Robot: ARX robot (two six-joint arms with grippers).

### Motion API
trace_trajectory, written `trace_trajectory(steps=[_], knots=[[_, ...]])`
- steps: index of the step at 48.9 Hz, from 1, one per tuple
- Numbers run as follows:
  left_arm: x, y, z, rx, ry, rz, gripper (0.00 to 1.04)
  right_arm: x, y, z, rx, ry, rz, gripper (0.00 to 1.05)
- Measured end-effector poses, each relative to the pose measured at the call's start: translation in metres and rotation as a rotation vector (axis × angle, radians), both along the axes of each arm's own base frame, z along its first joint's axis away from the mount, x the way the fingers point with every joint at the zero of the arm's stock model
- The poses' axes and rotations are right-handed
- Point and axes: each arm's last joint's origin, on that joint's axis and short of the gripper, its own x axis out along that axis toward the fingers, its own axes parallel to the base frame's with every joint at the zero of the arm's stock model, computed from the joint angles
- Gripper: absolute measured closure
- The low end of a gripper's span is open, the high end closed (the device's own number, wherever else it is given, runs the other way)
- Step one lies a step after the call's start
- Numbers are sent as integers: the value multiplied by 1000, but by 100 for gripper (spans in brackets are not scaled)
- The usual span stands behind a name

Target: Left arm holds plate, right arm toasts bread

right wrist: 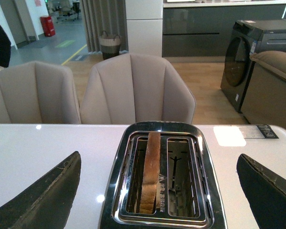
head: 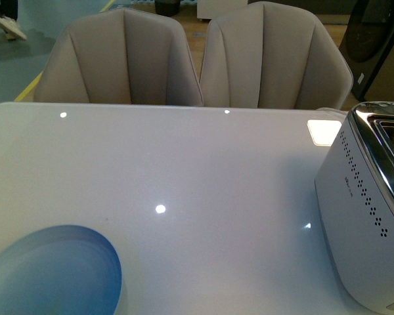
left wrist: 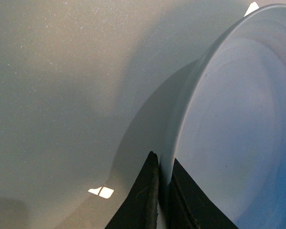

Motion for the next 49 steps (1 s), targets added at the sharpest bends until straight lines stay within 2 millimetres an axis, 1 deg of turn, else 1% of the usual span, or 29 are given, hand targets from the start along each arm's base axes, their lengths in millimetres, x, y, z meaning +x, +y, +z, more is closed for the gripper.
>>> trace_trajectory(steps=[8,13,15,22,24,27,28,31,35,36,37,38,40,41,44,49], knots=[[-3,-2,-9,-22,6,13,102,0,0,0,0,0,0,9],[-3,-2,-11,-38,2,17,102,0,0,0,0,0,0,9],[-4,-3,-12,-42,2,21,95,0,0,0,0,0,0,9],[-4,-4,-13,-62,-14,11,67,0,0,0,0,0,0,9],[-3,-5,-13,-67,-18,8,63,0,0,0,0,0,0,9],[-3,-5,-13,-73,-23,4,54,0,0,0,0,0,0,9],[-3,-5,-13,-74,-24,4,53,0,0,0,0,0,0,9],[-3,-5,-11,-78,-31,0,44,0,0,0,0,0,0,9],[-2,-4,-7,-77,-35,1,32,0,0,0,0,0,0,9],[-1,-4,-4,-72,-34,5,26,0,0,0,0,0,0,9],[-1,-3,-3,-70,-33,7,24,0,0,0,0,0,0,9],[-1,-2,0,-66,-28,13,18,0,0,0,0,0,0,9],[-1,-1,5,-62,-23,23,12,0,0,0,0,0,0,9],[-1,0,9,-60,-22,30,6,0,0,0,0,0,0,9],[3,5,21,-46,-37,39,8,0,0,0,0,0,0,9],[14,12,47,-3,-74,55,7,0,0,0,0,0,0,9]])
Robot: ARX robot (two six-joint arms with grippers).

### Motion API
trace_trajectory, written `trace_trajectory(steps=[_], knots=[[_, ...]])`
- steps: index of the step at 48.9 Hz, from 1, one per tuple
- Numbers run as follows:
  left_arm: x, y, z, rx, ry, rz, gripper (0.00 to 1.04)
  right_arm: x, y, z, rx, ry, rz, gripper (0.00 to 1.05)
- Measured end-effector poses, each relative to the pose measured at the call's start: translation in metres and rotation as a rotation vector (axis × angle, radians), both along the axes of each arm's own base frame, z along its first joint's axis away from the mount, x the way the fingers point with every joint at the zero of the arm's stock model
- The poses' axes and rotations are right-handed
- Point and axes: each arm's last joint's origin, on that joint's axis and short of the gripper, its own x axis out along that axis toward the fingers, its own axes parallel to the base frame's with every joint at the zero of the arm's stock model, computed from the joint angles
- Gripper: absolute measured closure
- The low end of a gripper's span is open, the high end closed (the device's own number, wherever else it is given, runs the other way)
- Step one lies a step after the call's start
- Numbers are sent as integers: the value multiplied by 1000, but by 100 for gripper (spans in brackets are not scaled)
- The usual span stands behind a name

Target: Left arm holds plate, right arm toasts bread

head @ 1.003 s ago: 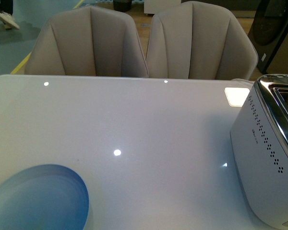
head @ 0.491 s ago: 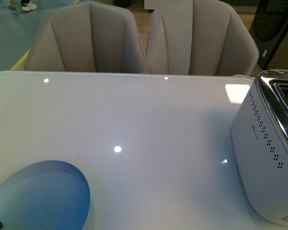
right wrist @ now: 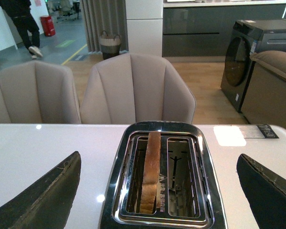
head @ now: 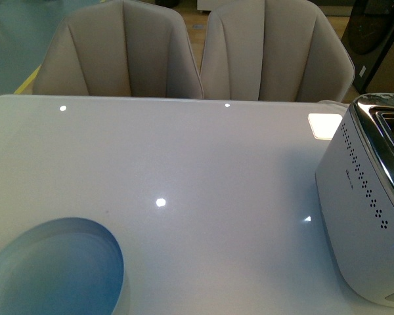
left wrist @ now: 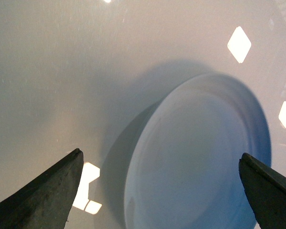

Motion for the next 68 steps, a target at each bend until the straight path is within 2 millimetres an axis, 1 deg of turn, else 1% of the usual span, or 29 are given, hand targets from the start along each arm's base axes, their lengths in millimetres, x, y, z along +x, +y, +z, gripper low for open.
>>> trace_trajectory(steps=[4,7,11,12,13,15,18,22,25,27,33,36,44,45,46,47,48,49,50,51,53,56,60,62,63,64,65,66,68], knots=[[15,0,25,37,-49,2,7,0,0,0,0,0,0,9],[27,-5,46,53,-100,-11,7,0,0,0,0,0,0,9],[41,-21,77,66,-177,-49,7,0,0,0,0,0,0,9],[42,-24,81,69,-188,-57,7,0,0,0,0,0,0,9],[44,-32,91,68,-212,-72,7,0,0,0,0,0,0,9],[46,-42,103,67,-243,-100,7,0,0,0,0,0,0,9],[45,-56,116,62,-274,-134,7,0,0,0,0,0,0,9],[39,-71,136,63,-323,-157,7,0,0,0,0,0,0,9],[31,-81,151,61,-366,-169,7,0,0,0,0,0,0,9],[22,-90,162,65,-397,-191,7,0,0,0,0,0,0,9],[-2,-112,179,83,-441,-231,7,0,0,0,0,0,0,9],[-5,-116,181,75,-455,-255,7,0,0,0,0,0,0,9],[-6,-116,181,76,-455,-246,7,0,0,0,0,0,0,9],[-5,-117,179,108,-473,-236,9,0,0,0,0,0,0,9],[-5,-118,176,194,-537,-206,14,0,0,0,0,0,0,9],[-7,-115,171,325,-642,-150,20,0,0,0,0,0,0,9],[-9,-114,169,375,-674,-130,23,0,0,0,0,0,0,9],[-13,-111,166,470,-733,-99,29,0,0,0,0,0,0,9],[-17,-108,167,526,-779,-82,35,0,0,0,0,0,-3,9],[-18,-107,168,551,-798,-79,37,0,0,0,0,0,-2,9],[-23,-104,172,627,-845,-94,49,0,0,0,0,0,-2,9],[-28,-100,171,666,-856,-109,62,0,0,0,0,0,0,9],[-33,-97,167,690,-843,-121,75,0,0,0,0,0,0,9],[-36,-95,165,698,-838,-126,84,0,0,0,0,0,0,9],[-38,-94,165,700,-840,-129,90,0,0,0,0,0,0,9],[-39,-94,163,702,-841,-130,92,0,0,0,0,0,0,9],[-41,-93,162,704,-858,-122,99,0,0,0,0,0,0,9],[-42,-91,160,695,-864,-139,102,0,0,0,0,0,0,9],[-45,-86,156,699,-854,-149,102,0,0,0,0,0,0,9]])
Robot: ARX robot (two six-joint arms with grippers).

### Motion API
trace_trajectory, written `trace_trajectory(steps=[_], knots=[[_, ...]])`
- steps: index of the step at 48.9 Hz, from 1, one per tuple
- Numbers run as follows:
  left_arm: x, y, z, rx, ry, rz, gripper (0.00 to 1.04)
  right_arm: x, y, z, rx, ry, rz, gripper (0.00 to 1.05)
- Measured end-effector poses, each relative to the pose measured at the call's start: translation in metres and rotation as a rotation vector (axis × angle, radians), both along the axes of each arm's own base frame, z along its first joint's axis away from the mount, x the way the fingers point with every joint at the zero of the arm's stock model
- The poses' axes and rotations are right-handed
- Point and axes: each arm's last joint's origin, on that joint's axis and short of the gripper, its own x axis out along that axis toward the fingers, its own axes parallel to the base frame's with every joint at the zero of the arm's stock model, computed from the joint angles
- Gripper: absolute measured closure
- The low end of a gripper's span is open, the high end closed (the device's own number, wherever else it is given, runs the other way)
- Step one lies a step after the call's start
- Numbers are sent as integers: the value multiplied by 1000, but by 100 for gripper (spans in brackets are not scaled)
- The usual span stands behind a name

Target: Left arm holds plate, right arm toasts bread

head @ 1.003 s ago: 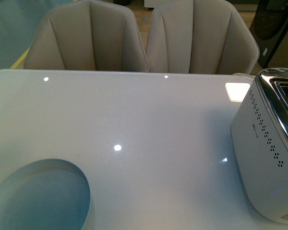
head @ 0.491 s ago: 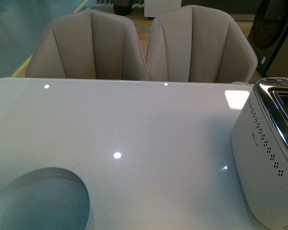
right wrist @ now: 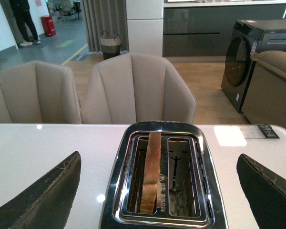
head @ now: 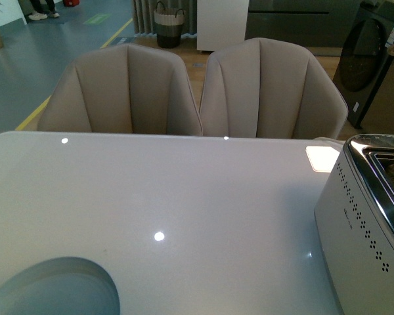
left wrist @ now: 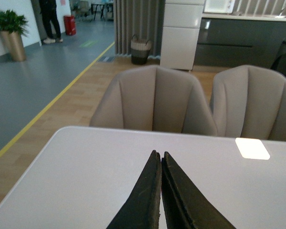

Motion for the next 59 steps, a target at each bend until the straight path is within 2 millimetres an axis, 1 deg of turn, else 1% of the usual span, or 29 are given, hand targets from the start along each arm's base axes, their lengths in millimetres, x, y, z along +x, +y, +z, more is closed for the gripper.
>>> trace_trajectory(steps=[3,28,49,53,59], knots=[[-3,4,1,1,-2,31,102,0,0,0,0,0,0,9],[-22,5,6,1,-21,24,102,0,0,0,0,0,0,9],[-31,5,5,1,-21,24,102,0,0,0,0,0,0,9],[-38,5,1,2,13,24,102,0,0,0,0,0,0,9],[-42,5,3,3,-15,24,102,0,0,0,0,0,0,9]])
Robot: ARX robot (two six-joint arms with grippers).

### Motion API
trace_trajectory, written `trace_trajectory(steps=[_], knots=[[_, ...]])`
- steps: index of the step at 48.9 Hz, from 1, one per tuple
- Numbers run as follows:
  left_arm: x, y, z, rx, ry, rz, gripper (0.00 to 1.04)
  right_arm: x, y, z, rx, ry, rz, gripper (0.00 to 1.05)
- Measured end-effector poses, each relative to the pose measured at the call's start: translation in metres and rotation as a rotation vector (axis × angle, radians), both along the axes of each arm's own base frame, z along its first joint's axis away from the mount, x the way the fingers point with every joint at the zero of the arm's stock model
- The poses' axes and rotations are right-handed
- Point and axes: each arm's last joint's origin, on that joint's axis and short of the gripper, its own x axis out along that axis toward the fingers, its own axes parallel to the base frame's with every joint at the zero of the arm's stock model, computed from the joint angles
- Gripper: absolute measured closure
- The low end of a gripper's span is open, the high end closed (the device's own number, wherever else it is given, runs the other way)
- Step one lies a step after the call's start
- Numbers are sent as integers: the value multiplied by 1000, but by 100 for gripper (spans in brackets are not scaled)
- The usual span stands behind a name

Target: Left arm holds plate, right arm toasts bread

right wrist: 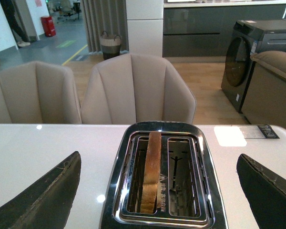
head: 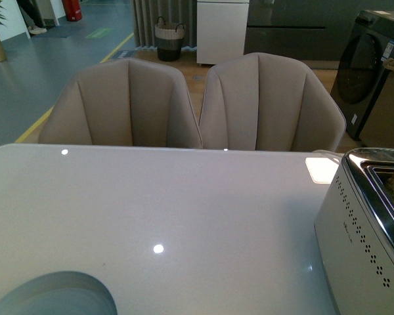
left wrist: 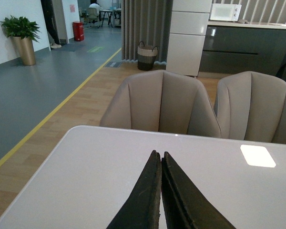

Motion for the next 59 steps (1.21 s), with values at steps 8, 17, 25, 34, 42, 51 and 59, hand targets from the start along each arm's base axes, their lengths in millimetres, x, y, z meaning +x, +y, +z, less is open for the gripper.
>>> trace_trajectory(steps=[8,17,25,34,42,51,59], knots=[[0,0,0,0,-1,0,102,0,0,0,0,0,0,9],[0,0,0,1,-1,0,74,0,0,0,0,0,0,9],[0,0,0,1,-1,0,49,0,0,0,0,0,0,9],[0,0,0,1,-1,0,15,0,0,0,0,0,0,9],[0,0,0,2,-1,0,8,0,0,0,0,0,0,9],[0,0,0,3,-1,0,7,0,0,0,0,0,0,9],[0,0,0,2,-1,0,7,0,0,0,0,0,0,9]])
